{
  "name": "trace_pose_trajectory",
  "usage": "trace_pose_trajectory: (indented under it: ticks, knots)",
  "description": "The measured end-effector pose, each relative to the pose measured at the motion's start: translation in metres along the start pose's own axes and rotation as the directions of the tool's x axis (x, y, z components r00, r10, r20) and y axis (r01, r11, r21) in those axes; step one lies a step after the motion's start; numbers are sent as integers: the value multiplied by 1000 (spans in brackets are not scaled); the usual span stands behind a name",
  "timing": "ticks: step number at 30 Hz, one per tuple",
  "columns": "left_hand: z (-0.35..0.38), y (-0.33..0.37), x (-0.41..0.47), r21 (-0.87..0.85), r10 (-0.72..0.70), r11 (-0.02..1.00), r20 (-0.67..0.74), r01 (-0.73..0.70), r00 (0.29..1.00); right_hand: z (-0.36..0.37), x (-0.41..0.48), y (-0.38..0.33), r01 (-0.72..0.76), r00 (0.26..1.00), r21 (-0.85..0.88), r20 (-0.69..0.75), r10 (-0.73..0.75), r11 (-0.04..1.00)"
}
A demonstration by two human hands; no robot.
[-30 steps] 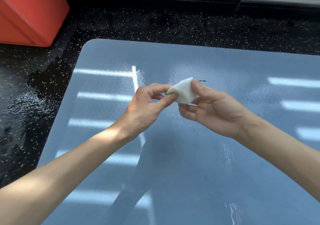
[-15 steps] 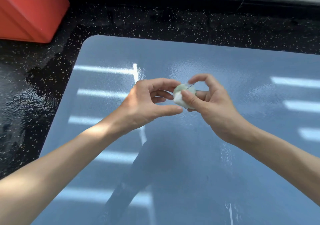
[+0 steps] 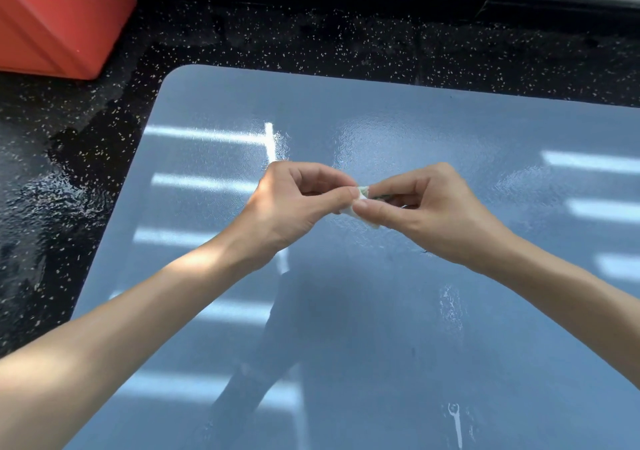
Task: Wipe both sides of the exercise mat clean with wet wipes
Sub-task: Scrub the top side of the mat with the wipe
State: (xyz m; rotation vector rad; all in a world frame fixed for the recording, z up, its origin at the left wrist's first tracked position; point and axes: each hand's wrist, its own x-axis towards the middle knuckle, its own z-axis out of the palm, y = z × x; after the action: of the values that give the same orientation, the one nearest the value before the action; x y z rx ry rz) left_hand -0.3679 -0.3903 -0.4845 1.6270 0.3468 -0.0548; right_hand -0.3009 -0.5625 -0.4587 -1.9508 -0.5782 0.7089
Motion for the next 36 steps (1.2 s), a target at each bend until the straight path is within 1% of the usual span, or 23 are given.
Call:
trace_pose_trajectory:
  ticks: [3, 6, 7, 8, 10, 11, 13, 15, 16, 19, 20, 21, 22, 23, 24, 25, 26, 27, 28, 29, 30, 33, 36]
  knots:
    - [-3, 4, 1, -16, 8, 1000, 105, -7, 994, -7, 3, 4, -116, 991, 183, 91, 100, 976]
    - [-9, 9, 0, -79, 31, 997, 175, -18, 984, -9, 8, 7, -244, 958, 404, 242, 154, 882]
    - [-13, 9, 3, -117, 24, 993, 158, -5, 987, -8, 10, 8, -292, 947, 514, 272, 170, 806]
    - [-17, 6, 7, -159, -2, 987, 106, 19, 994, -7, 12, 9, -340, 936, 629, 302, 183, 699]
    - [-35, -9, 22, -165, -74, 985, -98, 57, 992, -5, 16, 11, -400, 915, 806, 379, 138, 436]
    - [-48, -20, 29, -77, -76, 995, -218, 60, 973, -2, 19, 12, -418, 907, 851, 413, 87, 319]
    - [-78, -50, 35, 235, 36, 970, -382, 59, 924, 4, 23, 14, -442, 894, 878, 448, 11, 182]
    - [-107, -78, 37, 517, 165, 854, -386, 64, 908, 10, 28, 14, -457, 889, 881, 458, 14, 123]
    - [-119, -89, 38, 619, 181, 780, -366, 94, 913, 12, 31, 14, -464, 885, 880, 464, 26, 98]
    - [-136, -101, 45, 795, 154, 571, -347, 203, 925, 21, 41, 14, -465, 884, 882, 458, 92, 77]
    - [-138, -104, 46, 833, 169, 518, -324, 196, 931, 25, 46, 13, -460, 885, 881, 445, 135, 111]
    - [-140, -106, 46, 859, 188, 479, -304, 183, 934, 27, 54, 11, -452, 888, 870, 418, 191, 195]
    - [-141, -108, 46, 874, 203, 453, -291, 173, 935, 28, 63, 10, -440, 894, 833, 372, 250, 336]
    - [-142, -111, 47, 883, 210, 438, -282, 167, 936, 27, 75, 9, -415, 908, 742, 299, 293, 526]
    - [-145, -114, 48, 887, 208, 432, -274, 164, 939, 24, 92, 10, -363, 931, 593, 204, 302, 719]
    - [-146, -116, 49, 890, 201, 428, -265, 159, 943, 21, 112, 10, -271, 962, 412, 95, 254, 870]
    - [-148, -118, 50, 893, 197, 424, -253, 150, 947, 15, 135, 10, -156, 987, 216, -4, 161, 964]
    - [-150, -119, 52, 896, 197, 421, -242, 142, 950, 8, 161, 11, -33, 996, -7, -81, 32, 999]
    - [-151, -120, 51, 899, 200, 416, -234, 134, 951, 2, 188, 14, 69, 987, -242, -125, -101, 968]
    - [-152, -121, 52, 900, 202, 417, -230, 129, 952, -5, 217, 15, 126, 970, -433, -136, -202, 893]
    - [-152, -121, 52, 898, 200, 421, -230, 128, 952, -9, 242, 16, 143, 958, -553, -131, -255, 821]
    - [-152, -120, 53, 888, 194, 441, -235, 129, 952, -6, 301, 14, 198, 941, -709, -57, -335, 677]
    - [-154, -119, 54, 888, 196, 443, -235, 128, 952, 11, 324, 10, 189, 949, -810, 5, -315, 556]
